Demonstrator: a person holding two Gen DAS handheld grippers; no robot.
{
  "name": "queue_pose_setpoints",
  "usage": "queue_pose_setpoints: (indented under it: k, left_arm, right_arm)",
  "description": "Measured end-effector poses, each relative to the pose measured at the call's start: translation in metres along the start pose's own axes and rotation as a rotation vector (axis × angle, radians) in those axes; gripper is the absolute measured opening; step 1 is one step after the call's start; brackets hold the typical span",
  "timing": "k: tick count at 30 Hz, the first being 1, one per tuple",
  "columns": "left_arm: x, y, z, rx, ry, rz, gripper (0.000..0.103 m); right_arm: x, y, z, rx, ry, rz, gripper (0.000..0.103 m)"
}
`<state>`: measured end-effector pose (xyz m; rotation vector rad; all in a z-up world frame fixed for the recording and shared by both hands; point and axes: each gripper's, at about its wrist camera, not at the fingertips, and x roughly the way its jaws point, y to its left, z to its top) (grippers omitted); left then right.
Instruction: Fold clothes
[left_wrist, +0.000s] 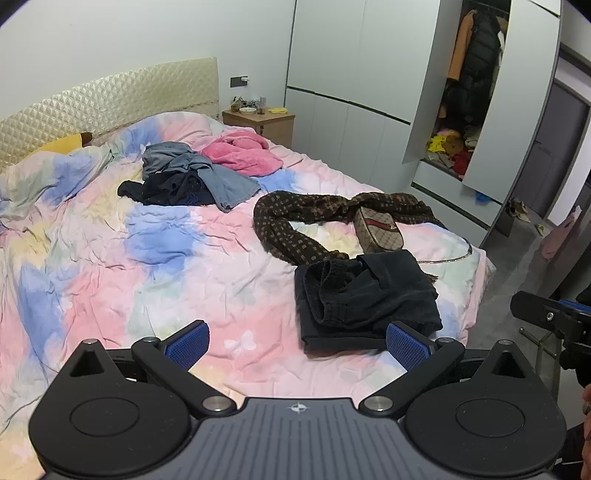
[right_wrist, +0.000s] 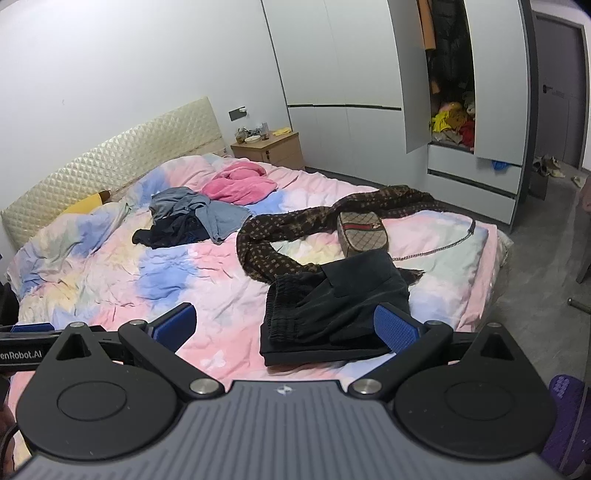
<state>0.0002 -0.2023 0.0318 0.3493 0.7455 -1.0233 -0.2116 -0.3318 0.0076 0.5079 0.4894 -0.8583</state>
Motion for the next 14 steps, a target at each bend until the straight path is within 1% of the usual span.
queue_pose_setpoints:
  k: [14]
  left_arm:
    - [-0.0054,0.0041,-0.0049,-0.017,0.0,0.014,0.103]
  right_arm:
    - [0.0037,0.0022,-0.0044,-0.005,0.01,-0.024,0.103]
